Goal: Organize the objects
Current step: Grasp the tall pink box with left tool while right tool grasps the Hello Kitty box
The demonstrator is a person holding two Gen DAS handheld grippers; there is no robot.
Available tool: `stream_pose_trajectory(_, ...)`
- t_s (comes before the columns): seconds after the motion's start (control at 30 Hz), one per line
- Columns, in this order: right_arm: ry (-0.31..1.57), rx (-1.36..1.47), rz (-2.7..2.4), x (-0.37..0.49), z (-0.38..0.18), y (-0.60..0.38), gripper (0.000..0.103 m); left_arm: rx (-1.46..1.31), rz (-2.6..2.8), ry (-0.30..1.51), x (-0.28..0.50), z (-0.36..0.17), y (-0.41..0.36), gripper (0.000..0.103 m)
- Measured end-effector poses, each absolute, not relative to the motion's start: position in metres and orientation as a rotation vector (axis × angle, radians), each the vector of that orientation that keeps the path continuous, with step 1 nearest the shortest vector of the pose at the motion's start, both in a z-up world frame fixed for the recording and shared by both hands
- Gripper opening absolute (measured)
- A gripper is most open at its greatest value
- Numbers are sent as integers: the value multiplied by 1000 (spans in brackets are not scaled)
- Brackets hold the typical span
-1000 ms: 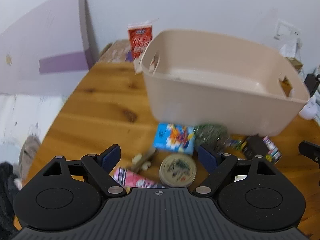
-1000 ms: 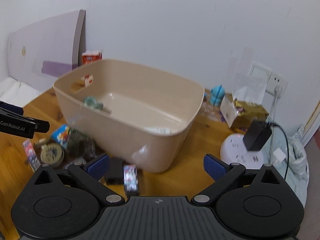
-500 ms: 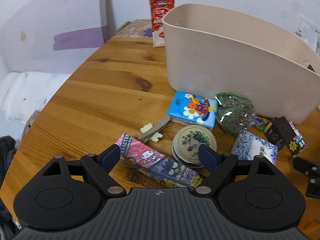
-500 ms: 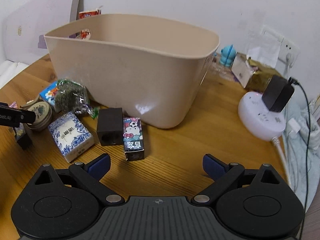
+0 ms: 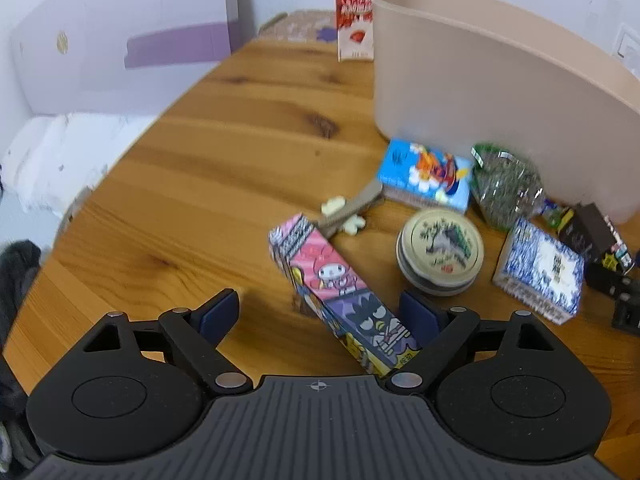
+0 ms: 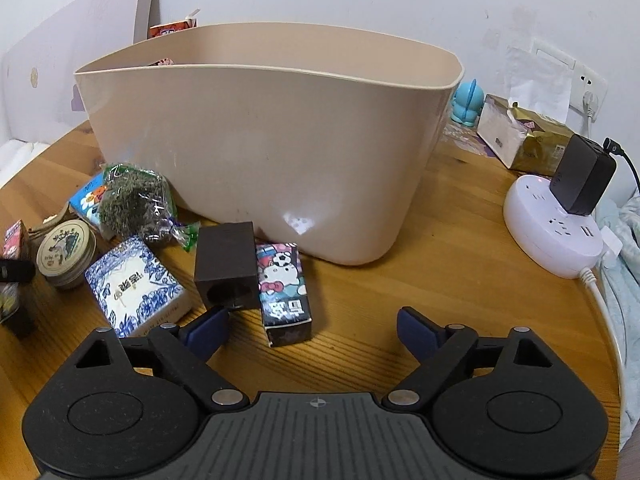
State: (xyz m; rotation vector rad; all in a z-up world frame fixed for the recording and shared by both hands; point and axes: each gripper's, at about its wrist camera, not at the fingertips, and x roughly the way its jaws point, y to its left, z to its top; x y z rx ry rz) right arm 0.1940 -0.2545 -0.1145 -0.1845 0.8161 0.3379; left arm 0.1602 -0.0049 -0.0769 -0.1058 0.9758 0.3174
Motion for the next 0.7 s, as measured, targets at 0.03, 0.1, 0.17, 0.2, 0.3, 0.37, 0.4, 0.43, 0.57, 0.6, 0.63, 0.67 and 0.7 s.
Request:
stream_pose_trajectory(0.03,814,-179,344,194,-114,-254,86,-123,310,968,158,-78,-3,85)
stream_pose_trajectory(0.1,812,-173,357,193,-113,-253,78,-139,296,961,156,-78,-2,77)
stream_pose_trajectory(0.17,807,-166,371,191,-112,-252,68,-130,280,951,155,-75,-4,62)
stream_pose_trajectory(0.2,802,-168,374,190,-111,-251,60,-127,272,950,154,-74,-4,52)
stream_pose_trajectory(0.3,794,-165,383,188,-109,-250,33,-124,263,949,155,-73,-5,34)
stream_pose_trajectory(0.37,793,-166,379,186,-108,-249,21,-127,256,948,153,-71,-5,23)
stream_pose_trajectory(0.4,796,-162,381,185,-108,-249,21,-134,251,951,152,-71,-5,23)
stream_pose_trajectory(0.43,798,-157,385,185,-108,-250,21,-139,245,954,151,-70,-5,23)
stream_pose_trajectory(0.57,806,-142,400,178,-107,-253,21,-146,226,954,144,-69,-1,23)
stream_pose_trajectory(0.6,810,-137,402,176,-106,-254,21,-148,220,952,143,-68,0,23)
stream_pose_trajectory(0.63,811,-130,403,175,-105,-255,21,-149,214,947,141,-67,0,23)
stream_pose_trajectory(0.67,809,-124,404,172,-104,-257,21,-146,207,941,138,-64,0,23)
stream_pose_trajectory(0.7,806,-119,403,170,-102,-259,21,-143,201,935,136,-62,1,23)
